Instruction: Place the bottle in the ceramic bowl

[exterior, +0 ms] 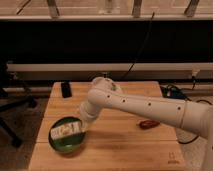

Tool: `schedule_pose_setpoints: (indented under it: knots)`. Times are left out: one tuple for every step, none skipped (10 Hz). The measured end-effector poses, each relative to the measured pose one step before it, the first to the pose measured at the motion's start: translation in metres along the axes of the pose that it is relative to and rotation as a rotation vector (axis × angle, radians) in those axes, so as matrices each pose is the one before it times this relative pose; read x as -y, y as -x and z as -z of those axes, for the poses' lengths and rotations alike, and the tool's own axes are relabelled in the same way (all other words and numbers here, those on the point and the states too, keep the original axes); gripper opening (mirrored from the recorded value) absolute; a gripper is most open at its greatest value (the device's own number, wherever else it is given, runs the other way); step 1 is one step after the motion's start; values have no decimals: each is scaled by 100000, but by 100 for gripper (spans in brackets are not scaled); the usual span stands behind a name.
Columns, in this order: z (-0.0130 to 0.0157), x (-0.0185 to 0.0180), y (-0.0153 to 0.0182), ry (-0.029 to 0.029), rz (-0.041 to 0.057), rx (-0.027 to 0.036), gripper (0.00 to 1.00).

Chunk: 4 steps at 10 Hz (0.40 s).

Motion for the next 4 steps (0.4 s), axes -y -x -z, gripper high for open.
schedule_pose_setpoints:
  knots:
    - [77,39,65,-713,-128,196,80]
    - [264,27,-95,-1203,-774,67,80]
    - [474,28,-221,-1069,-989,-138,78]
    - [20,134,205,899,-69,-105,73]
